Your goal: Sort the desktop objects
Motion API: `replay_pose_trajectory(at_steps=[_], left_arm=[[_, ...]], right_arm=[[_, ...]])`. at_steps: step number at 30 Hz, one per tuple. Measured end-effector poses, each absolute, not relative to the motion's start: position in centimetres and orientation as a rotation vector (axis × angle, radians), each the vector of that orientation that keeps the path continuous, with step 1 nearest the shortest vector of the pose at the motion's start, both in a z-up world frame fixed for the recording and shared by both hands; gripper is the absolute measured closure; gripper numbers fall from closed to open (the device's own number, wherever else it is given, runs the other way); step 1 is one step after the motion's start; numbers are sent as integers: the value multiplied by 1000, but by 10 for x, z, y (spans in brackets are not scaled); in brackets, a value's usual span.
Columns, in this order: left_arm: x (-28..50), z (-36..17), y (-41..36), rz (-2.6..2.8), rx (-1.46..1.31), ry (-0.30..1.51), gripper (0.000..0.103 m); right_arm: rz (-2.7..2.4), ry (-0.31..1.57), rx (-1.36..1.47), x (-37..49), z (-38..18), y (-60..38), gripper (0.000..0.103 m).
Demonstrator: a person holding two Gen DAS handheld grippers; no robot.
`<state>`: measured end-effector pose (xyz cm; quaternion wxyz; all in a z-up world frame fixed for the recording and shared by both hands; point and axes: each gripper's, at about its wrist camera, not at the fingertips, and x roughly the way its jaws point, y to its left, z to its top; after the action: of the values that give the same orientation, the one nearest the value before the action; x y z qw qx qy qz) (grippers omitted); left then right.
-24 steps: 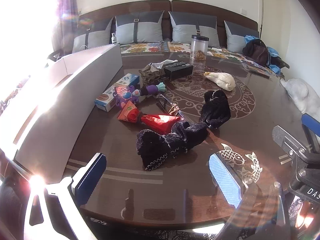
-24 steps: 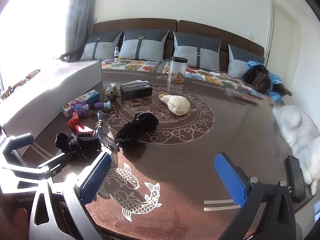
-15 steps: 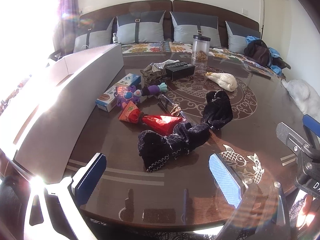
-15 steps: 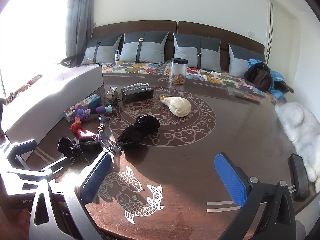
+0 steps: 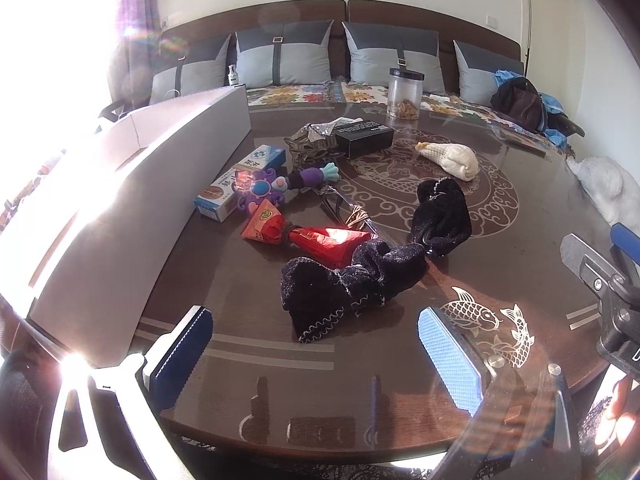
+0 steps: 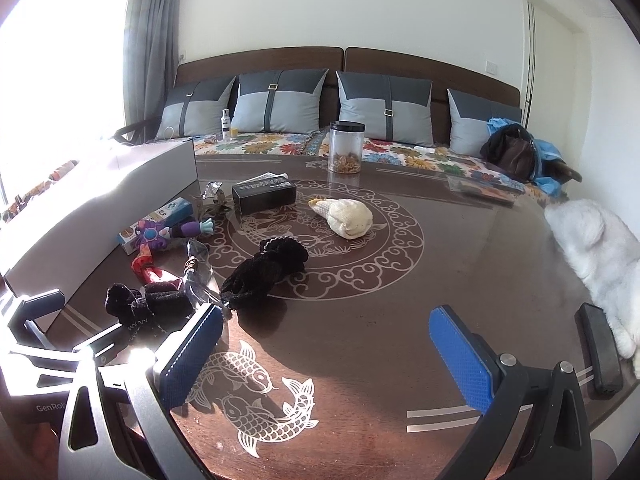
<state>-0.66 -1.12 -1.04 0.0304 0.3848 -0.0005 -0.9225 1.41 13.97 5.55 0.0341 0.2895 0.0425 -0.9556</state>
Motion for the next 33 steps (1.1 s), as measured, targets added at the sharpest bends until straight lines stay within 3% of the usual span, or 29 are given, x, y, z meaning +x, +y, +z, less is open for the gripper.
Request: replay_pose_trajectory(at_steps=[7, 13, 22, 33], left_arm=[[-6, -11, -13, -2839, 1184, -7, 0], [-7, -12, -13, -2836, 1185, -2, 0], [-7, -12, -12, -2835, 1182, -7, 0], [-6, -12, -11, -2841, 1176, -10, 0]], right_arm=[[-2931, 136, 870, 17, 58, 138, 0], [-2963, 110, 646, 31, 72, 141, 0], [-2923, 85, 653, 30, 73, 140, 0], [-2870, 264, 567, 45, 78, 125, 0]])
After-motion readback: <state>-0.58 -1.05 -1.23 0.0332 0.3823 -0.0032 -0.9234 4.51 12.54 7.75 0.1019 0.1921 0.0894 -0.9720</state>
